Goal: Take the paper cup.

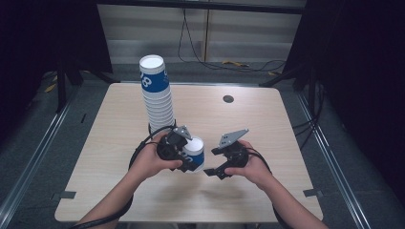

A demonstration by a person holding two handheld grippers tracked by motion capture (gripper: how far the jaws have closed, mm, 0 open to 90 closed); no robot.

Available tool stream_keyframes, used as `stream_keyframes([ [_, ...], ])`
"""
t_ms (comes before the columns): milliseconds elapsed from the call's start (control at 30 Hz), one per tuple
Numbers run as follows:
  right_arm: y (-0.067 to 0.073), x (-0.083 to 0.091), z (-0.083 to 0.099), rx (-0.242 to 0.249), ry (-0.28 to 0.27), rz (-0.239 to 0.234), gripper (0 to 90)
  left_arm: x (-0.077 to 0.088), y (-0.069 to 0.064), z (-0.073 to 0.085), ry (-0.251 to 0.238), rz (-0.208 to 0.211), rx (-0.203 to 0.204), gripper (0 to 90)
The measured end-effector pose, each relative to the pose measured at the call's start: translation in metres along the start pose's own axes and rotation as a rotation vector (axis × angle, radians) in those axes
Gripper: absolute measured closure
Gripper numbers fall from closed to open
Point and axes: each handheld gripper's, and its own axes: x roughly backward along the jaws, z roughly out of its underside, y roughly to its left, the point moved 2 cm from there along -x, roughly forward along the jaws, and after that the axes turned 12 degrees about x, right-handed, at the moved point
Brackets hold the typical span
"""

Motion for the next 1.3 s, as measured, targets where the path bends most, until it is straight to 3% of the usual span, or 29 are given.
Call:
stream_keyframes([
  [1300, 0.003, -0.005, -0.010, -0.005, -0.054, -0.024, 14.3, -0.003, -0.008, -0.016, -0.036, 0.022, -0.005, 22.9],
])
